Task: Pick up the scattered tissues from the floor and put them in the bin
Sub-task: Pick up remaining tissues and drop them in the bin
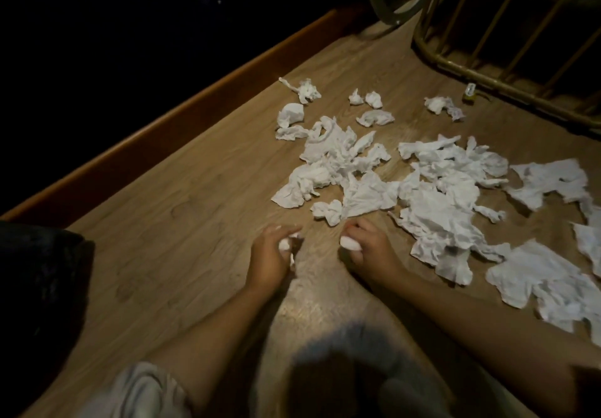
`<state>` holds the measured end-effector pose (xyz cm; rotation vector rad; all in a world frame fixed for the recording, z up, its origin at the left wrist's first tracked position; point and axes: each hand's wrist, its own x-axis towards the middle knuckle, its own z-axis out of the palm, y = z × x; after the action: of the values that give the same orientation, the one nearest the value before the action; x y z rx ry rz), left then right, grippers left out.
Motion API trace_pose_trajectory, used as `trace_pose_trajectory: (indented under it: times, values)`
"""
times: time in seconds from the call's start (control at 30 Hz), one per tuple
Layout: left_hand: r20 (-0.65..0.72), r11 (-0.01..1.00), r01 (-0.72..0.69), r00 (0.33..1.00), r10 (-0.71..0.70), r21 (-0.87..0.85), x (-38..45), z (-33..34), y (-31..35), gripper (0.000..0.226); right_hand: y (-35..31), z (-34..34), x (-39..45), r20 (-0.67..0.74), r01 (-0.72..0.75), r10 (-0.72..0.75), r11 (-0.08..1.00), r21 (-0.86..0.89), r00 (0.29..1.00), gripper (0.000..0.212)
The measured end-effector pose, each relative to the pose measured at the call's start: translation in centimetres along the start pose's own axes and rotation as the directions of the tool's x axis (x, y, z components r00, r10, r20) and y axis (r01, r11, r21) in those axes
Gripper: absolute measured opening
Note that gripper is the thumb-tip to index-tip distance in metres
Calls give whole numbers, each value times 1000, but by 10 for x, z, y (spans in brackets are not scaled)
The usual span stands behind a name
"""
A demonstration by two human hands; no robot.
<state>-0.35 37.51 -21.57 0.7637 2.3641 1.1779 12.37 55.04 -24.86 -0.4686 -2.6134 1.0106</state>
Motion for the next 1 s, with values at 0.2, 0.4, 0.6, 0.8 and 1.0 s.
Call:
trace_pose_trajectory:
  times: [0.2,0.4,0.6,0.8,1.0]
  values:
    - [43,968,-26,999,16,250,63,-107,53,28,-74,-16,83,-116,66,-59,996,58,991,16]
    - [-11,895,21,1000,-18,445,62,-230,80,64,-176,-24,141,-131,288,-273,951,113,953,21]
    - [-399,966,10,912,96,257,23,-305,60,56,-290,2,174,-142,479,-464,873,97,874,47]
    - [-652,961,122,755,72,249,-24,-365,-5,17,-391,75,185,4,552,-559,820,150,829,26]
    - [-807,961,253,539,-239,-116,-73,-420,-80,20,-465,151,162,202,554,-590,805,212,782,19]
